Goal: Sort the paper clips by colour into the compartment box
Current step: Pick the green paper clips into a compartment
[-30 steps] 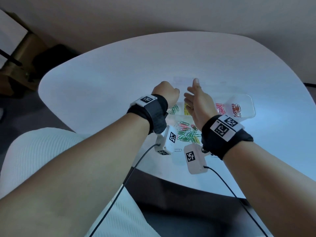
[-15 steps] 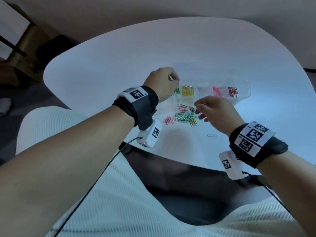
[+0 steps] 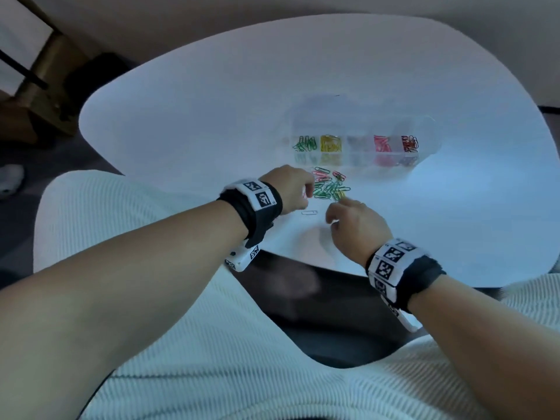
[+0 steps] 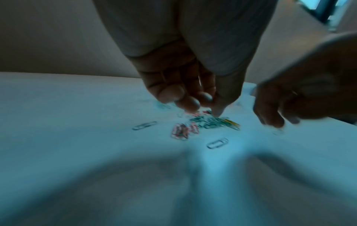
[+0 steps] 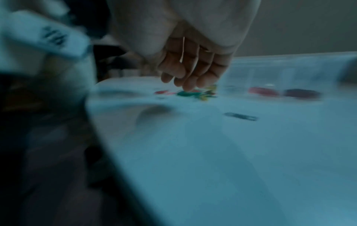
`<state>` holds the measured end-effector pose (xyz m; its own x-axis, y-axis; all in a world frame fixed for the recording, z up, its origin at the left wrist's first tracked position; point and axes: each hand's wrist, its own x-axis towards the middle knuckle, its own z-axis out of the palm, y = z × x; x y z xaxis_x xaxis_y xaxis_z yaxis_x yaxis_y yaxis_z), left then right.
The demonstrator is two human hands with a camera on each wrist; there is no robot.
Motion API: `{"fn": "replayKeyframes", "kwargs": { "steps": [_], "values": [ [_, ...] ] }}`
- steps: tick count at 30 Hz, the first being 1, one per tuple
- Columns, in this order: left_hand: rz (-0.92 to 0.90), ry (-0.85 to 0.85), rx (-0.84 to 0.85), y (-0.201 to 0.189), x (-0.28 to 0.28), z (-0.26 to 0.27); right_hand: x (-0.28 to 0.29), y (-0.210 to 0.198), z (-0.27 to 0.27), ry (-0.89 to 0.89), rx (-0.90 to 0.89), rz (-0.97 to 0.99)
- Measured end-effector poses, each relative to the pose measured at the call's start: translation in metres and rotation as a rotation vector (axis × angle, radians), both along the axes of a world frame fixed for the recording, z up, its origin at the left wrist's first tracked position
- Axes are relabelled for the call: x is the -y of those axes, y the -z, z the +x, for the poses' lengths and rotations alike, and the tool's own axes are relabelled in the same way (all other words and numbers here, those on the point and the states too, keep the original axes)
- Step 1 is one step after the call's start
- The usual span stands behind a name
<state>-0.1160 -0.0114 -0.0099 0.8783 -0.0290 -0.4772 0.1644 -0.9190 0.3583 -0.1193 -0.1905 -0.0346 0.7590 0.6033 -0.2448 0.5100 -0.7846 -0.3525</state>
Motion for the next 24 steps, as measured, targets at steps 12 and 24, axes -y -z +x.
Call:
{"fn": "replayKeyframes", "kwargs": {
  "steps": [12,24],
  "values": [
    [0.155,0.28,-0.105,0.035,0.034,-0.002,0.046,0.007,0.042,0.283,-0.161,-0.24],
    [-0.05,-0.287,0.081,0.015,-0.037,0.019,0.027,0.004,0.034,0.163,-0.209,-0.398]
  ]
}}
